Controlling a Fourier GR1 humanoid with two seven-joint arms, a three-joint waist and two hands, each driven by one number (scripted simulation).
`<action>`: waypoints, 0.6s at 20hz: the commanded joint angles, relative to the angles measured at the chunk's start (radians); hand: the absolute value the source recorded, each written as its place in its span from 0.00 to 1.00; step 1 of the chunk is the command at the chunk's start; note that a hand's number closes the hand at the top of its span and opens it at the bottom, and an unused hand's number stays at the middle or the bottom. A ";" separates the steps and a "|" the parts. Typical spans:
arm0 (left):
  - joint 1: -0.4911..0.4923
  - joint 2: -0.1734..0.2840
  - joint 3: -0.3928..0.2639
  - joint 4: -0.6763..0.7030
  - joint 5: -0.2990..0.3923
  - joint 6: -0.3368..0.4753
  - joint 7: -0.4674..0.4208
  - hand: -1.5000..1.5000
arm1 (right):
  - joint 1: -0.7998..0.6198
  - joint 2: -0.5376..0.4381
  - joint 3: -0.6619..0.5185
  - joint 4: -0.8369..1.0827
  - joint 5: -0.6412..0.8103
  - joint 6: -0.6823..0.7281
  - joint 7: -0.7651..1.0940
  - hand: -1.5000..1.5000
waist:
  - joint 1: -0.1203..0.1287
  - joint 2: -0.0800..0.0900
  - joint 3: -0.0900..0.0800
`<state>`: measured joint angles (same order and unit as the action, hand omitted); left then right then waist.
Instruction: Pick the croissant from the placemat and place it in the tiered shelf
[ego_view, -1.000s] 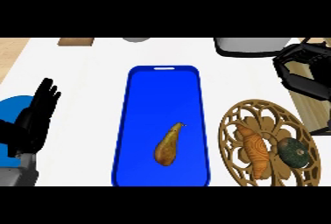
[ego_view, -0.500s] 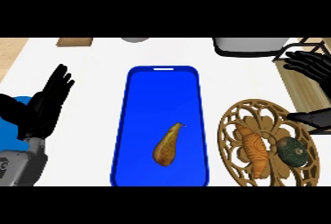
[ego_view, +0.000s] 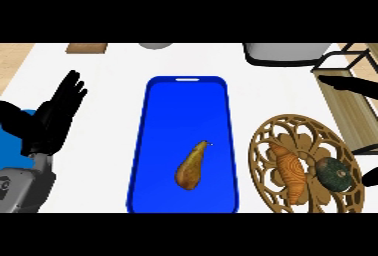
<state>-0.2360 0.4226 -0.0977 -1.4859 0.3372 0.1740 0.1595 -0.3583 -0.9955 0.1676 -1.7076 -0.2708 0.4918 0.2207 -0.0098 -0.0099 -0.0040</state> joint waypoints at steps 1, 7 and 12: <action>-0.019 -0.014 -0.015 0.011 -0.010 0.004 0.010 0.50 | -0.067 -0.139 0.085 -0.138 0.236 0.041 0.078 0.00 | 0.010 0.004 -0.001; -0.084 -0.030 -0.011 0.015 -0.028 0.027 0.059 0.50 | -0.047 0.024 0.287 -0.342 0.393 -0.048 0.406 0.00 | 0.007 0.009 0.003; -0.007 -0.039 0.007 -0.018 -0.022 -0.014 0.029 0.50 | -0.029 0.167 0.397 -0.360 0.528 -0.023 0.549 0.00 | 0.017 0.008 0.003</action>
<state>-0.2708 0.3909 -0.0992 -1.4741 0.3083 0.1758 0.1756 -0.3925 -0.9130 0.4837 -2.0270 0.1691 0.4525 0.6489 0.0028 -0.0019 -0.0015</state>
